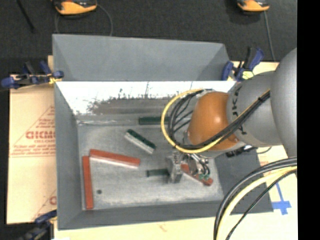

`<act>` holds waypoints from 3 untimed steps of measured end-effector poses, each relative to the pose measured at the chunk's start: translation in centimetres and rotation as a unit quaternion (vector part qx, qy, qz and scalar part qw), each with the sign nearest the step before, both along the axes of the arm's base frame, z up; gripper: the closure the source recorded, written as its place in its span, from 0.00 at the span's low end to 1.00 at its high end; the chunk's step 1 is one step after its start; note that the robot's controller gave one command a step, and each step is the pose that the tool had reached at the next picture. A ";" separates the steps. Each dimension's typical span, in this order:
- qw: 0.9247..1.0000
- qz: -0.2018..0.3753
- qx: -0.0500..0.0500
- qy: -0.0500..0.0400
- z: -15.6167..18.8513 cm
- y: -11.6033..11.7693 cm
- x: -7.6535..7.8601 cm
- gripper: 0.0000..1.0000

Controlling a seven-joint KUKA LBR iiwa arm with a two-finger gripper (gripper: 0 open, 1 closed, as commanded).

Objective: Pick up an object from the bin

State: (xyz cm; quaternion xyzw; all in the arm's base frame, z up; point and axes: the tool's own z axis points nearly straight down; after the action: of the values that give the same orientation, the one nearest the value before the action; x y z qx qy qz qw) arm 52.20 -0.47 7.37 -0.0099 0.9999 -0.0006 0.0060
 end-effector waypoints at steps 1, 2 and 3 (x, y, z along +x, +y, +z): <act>1.000 0.031 0.000 0.004 0.4 2.4 -3.2 1.00; 1.000 -0.017 0.002 0.004 -0.1 2.3 -2.8 1.00; 0.998 -0.056 0.001 0.001 0.3 -0.7 4.1 1.00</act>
Offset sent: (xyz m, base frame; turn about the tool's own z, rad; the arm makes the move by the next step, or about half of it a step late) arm -0.0325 0.0246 0.0032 -0.0570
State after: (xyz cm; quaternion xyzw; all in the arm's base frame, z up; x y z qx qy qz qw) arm 56.32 -1.15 7.67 0.0461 0.9989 0.0003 0.0048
